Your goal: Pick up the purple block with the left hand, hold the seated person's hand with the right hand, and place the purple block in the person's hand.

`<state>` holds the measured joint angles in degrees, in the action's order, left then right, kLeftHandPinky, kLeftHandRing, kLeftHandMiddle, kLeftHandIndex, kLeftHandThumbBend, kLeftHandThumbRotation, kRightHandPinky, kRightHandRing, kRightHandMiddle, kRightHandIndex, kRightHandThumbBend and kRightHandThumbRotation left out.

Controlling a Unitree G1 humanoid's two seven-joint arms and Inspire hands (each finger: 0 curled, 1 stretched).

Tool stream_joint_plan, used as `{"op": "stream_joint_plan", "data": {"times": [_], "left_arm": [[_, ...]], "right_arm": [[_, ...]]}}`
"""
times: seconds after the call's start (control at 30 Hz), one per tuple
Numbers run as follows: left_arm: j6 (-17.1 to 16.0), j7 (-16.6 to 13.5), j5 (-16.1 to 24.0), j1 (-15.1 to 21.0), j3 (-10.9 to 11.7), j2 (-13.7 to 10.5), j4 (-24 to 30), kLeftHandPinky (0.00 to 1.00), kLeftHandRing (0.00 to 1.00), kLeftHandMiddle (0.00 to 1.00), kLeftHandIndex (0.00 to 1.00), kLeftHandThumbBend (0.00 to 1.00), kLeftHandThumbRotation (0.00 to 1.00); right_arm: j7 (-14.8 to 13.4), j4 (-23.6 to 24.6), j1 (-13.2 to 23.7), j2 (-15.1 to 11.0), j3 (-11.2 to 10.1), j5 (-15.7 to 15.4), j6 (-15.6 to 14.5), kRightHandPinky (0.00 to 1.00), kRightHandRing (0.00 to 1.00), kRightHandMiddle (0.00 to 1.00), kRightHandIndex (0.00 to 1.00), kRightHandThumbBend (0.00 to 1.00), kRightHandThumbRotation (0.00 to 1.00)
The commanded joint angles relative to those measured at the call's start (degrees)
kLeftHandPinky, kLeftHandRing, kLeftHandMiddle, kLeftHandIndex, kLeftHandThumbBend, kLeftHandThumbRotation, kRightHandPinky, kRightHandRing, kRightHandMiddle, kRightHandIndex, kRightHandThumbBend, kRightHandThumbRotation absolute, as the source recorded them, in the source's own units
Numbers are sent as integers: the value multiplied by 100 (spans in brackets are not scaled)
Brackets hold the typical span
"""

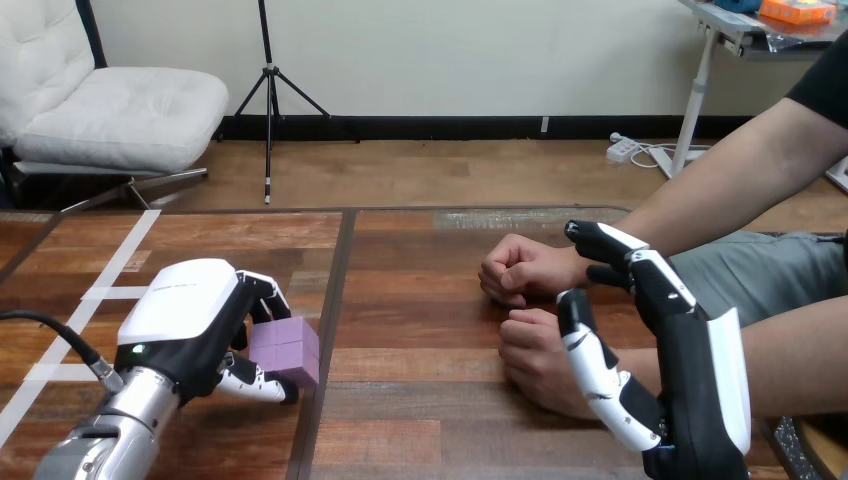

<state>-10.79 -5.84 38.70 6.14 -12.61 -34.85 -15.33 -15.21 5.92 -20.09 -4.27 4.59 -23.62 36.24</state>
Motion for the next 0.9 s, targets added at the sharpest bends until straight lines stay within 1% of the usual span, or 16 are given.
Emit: {"op": "stream_joint_plan", "data": {"times": [0.0, 0.07, 0.13, 0.2, 0.23, 0.27, 0.3, 0.33, 0.37, 0.43, 0.5, 0.57, 0.7, 0.8, 0.87], "left_arm": [[-43, -110, -10, 183, 166, -13, 307, 39, 43, 48, 48, 71, 0], [-16, -86, -12, 180, 163, -8, 319, 39, 43, 48, 48, 72, 0], [-3, -76, -12, 181, 160, -3, 322, 39, 43, 48, 48, 72, 0], [19, -61, -8, 179, 157, 0, 326, 39, 44, 48, 48, 72, 0], [21, -63, -4, 177, 155, -1, 323, 40, 44, 48, 48, 71, 0], [20, -65, -1, 175, 154, -2, 321, 40, 44, 49, 48, 72, 0], [19, -69, 2, 176, 151, 0, 317, 40, 44, 49, 48, 72, 0], [18, -71, 4, 175, 150, 0, 314, 40, 44, 49, 48, 72, 0], [17, -72, 5, 175, 149, 0, 312, 40, 44, 49, 48, 72, 0], [17, -73, 7, 176, 146, 3, 308, 40, 44, 49, 48, 72, 0], [10, -74, -1, 176, 148, 6, 306, 40, 44, 49, 48, 72, 0], [-10, -80, -9, 174, 150, 3, 300, 40, 44, 49, 48, 72, 0], [-20, -86, -2, 179, 145, 0, 290, 40, 44, 49, 48, 72, 0], [-13, -85, 0, 177, 145, 2, 295, 40, 44, 49, 48, 72, 0], [-1, -81, 7, 175, 144, 1, 307, 40, 44, 49, 48, 72, 0]], "right_arm": [[244, 378, 288, -244, -166, -108, -279, 81, 85, 85, 83, 43, 51], [373, 575, 271, -364, -239, -297, -481, 82, 87, 87, 85, 47, 48], [435, 666, 264, -409, -270, -378, -580, 83, 87, 88, 86, 49, 46], [563, 868, 251, -551, -350, -624, -775, 83, 88, 89, 87, 50, 45], [682, 1032, 239, -671, -418, -818, -927, 83, 89, 90, 87, 51, 45], [765, 1148, 230, -751, -462, -948, -1035, 84, 89, 90, 88, 53, 43], [813, 1211, 225, -792, -484, -1013, -1099, 84, 90, 91, 89, 54, 42], [931, 1334, 219, -885, -540, -1136, -1216, 84, 90, 91, 89, 55, 41], [1007, 1413, 214, -942, -571, -1208, -1295, 87, 91, 92, 90, 57, 38], [1091, 1506, 208, -1001, -598, -1286, -1399, 88, 92, 93, 91, 58, 36], [1290, 1683, 200, -1133, -665, -1444, -1601, 90, 93, 94, 92, 60, 36], [1574, 1903, 197, -1322, -767, -1614, -1832, 92, 94, 95, 93, 61, 36], [1924, 2146, 208, -1532, -896, -1702, -2095, 96, 96, 96, 94, 63, 34], [2111, 2260, 232, -1655, -977, -1708, -2246, 97, 96, 96, 93, 65, 33], [2287, 2333, 281, -1795, -1075, -1742, -2384, 97, 96, 95, 93, 67, 31]]}}
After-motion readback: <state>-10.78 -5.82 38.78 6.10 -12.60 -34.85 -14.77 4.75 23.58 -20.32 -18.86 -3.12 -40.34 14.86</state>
